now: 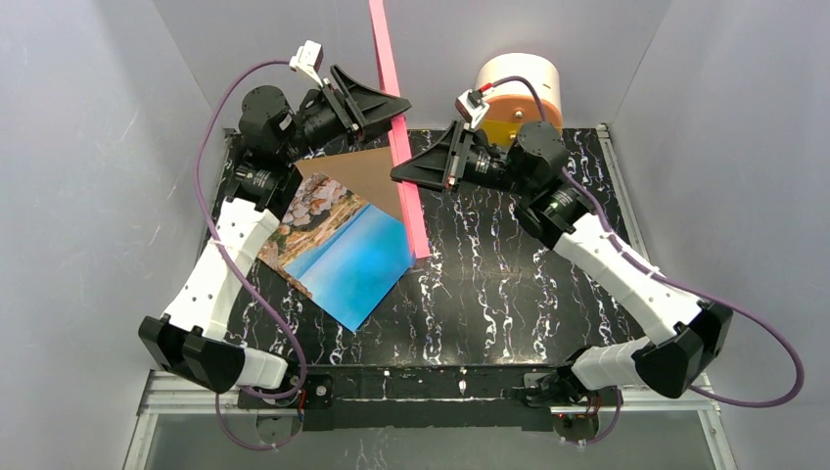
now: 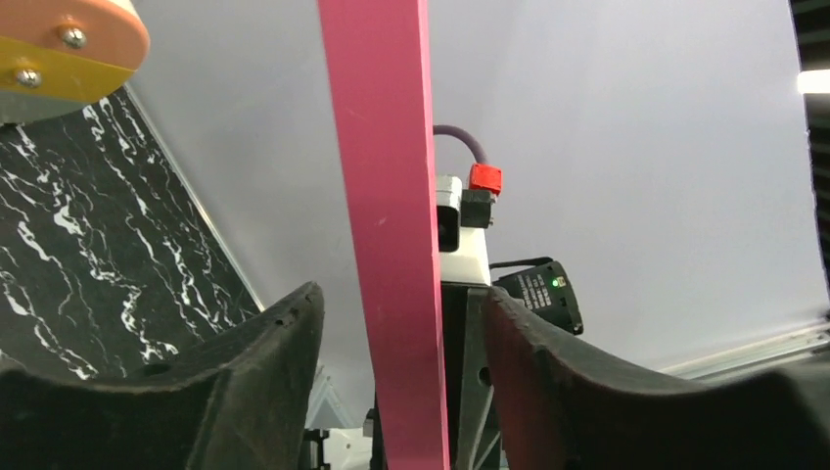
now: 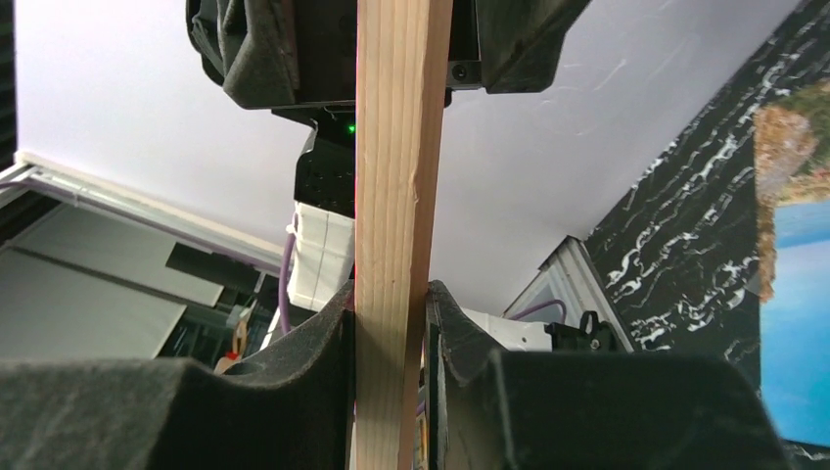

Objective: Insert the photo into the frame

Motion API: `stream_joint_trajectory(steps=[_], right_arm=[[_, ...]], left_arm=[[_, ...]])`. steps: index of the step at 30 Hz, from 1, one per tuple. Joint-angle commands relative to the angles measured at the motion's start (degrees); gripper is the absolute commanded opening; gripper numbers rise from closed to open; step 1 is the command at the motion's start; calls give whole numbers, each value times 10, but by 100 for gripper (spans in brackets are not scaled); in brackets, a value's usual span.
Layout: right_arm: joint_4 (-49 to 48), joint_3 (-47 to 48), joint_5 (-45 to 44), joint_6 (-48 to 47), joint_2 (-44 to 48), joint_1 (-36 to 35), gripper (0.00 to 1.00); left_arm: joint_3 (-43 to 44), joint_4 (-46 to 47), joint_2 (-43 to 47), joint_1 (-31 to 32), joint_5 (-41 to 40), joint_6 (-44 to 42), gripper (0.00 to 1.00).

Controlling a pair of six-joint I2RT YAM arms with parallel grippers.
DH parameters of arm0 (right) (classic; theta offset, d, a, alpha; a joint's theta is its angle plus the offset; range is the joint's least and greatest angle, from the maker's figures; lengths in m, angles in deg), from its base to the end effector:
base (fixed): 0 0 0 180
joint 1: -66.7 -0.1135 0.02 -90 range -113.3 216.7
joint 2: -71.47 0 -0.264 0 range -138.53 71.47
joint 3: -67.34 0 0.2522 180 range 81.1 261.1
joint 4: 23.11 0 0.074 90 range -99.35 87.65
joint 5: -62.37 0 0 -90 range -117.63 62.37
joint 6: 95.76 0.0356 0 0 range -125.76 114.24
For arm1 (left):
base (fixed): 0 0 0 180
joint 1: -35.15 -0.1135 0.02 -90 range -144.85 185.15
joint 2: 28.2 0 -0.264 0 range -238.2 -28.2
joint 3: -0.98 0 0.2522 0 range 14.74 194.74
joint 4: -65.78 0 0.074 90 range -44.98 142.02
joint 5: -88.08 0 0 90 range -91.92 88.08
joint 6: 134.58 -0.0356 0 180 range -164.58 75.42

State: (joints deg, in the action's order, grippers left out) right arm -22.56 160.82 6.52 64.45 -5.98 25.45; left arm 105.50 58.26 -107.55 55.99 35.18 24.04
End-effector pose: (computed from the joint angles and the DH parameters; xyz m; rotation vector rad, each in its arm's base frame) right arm 0.2159 0.2160 0.4684 -0.2185 1.6579 1.9527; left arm 0.2700 -0.1257 0.5113 0.0206 1.5491 -1.6909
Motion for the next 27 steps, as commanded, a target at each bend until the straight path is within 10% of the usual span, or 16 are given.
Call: stream_joint_trajectory(steps=[1, 10, 27], right_arm=[[29, 14, -48, -65, 73, 2, 1], [212, -22, -151, -120, 138, 6, 1], [571, -37, -255, -218, 188, 6, 1]], left_arm=[[-21, 7, 40, -1, 12, -51, 65], [-62, -28, 43, -1, 31, -91, 91], [-61, -221, 72, -2, -46, -261, 95]])
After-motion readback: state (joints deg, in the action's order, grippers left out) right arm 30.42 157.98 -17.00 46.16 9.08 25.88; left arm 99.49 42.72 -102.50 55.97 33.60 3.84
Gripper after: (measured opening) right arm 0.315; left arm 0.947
